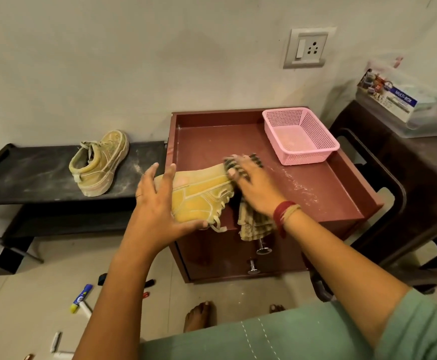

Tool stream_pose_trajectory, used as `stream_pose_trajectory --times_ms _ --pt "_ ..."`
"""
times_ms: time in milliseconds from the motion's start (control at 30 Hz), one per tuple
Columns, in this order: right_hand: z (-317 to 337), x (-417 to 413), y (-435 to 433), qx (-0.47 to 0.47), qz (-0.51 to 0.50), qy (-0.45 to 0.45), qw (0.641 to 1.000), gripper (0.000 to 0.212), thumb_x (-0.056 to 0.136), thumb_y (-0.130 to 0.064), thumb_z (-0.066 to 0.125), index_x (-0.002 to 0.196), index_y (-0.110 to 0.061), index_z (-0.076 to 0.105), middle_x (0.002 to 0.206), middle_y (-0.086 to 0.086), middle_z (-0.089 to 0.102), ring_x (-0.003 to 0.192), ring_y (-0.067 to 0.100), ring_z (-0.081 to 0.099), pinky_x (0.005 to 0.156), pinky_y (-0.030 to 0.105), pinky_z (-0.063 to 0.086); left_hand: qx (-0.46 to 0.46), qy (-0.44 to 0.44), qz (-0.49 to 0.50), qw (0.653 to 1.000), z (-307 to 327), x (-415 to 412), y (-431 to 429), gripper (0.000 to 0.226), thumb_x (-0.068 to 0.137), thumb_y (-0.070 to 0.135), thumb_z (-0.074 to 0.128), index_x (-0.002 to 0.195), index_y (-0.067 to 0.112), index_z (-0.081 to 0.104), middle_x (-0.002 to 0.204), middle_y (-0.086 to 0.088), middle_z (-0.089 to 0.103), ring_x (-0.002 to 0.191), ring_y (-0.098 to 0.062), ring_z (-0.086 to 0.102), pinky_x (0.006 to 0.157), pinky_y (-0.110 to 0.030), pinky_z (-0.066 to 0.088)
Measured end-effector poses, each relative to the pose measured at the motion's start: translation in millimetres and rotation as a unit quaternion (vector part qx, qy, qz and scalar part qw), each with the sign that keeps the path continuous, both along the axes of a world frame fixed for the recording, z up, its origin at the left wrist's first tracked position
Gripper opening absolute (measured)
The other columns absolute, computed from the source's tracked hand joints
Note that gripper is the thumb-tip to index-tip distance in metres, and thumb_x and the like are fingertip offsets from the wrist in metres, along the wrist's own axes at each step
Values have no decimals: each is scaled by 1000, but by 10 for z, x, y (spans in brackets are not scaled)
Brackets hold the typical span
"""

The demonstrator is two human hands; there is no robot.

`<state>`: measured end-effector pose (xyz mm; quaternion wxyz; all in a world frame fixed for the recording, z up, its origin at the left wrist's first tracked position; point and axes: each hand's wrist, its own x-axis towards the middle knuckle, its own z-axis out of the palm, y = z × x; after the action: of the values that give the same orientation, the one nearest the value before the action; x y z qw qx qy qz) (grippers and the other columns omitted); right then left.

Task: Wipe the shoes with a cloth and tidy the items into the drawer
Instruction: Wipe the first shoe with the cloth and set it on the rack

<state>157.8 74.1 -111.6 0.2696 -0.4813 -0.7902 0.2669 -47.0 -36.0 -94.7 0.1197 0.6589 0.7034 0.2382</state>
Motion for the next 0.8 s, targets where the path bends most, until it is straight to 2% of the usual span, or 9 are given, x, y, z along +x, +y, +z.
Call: stream_pose_trajectory --times_ms 67,200,267,367,467,567,633,700,800 --pt "-11 -34 -74 55 63 -46 995 49 98 -38 38 143 -18 34 149 -11 26 141 8 12 112 29 10 3 15 2 1000 22 13 25 126 49 77 65 153 28 12 159 1 -6 146 -31 -3 114 -52 19" --pt "-31 -52 3 -7 -71 18 997 50 98 -38 37 144 -18 31 152 0 28 143 19 17 115 37 18 25 57 -2 998 72 -4 46 125 46 84 51 151 21 26 157 -2 20 147 -26 1 116 -52 12" --pt "-42 -37 -42 27 -33 -28 999 50 99 -39 35 145 -20 29 153 -3 26 144 17 14 114 34 16 41 78 -14 996 84 0 49 124 48 84 50 149 17 29 156 -2 25 148 -22 4 117 -48 7" --pt "-77 12 -20 73 21 -87 993 51 98 -43 32 145 -23 27 152 -5 27 143 14 15 113 35 15 51 81 -25 995 91 13 69 118 55 74 65 150 14 28 157 -2 25 148 -18 3 118 -41 8" --pt "-72 31 54 48 -83 -65 993 50 100 -38 34 144 -17 30 150 4 33 139 20 28 112 33 22 58 79 -31 995 91 16 67 108 57 70 70 146 19 37 157 -4 25 148 -21 4 117 -40 8" --pt "-69 4 -25 82 -8 -75 994 49 99 -37 35 144 -17 31 150 2 32 141 19 22 110 24 15 62 85 -44 994 100 27 64 107 56 74 61 144 16 40 156 -8 25 148 -23 3 115 -35 0" --pt "-103 13 11 69 9 -50 996 49 99 -37 36 143 -18 33 150 1 34 141 17 22 110 25 16 65 93 -52 992 94 52 85 105 62 67 67 146 13 36 157 -7 25 148 -23 3 113 -32 -5" --pt "-111 25 91 27 -69 9 997 48 99 -35 37 142 -13 36 147 6 38 138 21 30 111 29 21 66 111 -54 990 74 77 97 101 69 60 69 148 10 30 157 -8 23 148 -24 2 113 -32 -7" --pt "-114 -4 34 70 -64 -55 994 49 99 -36 36 143 -13 33 149 6 35 140 22 27 113 31 21 72 165 -63 982 4 93 82 91 78 57 64 149 11 30 157 -16 19 147 -32 1 113 -40 -4"
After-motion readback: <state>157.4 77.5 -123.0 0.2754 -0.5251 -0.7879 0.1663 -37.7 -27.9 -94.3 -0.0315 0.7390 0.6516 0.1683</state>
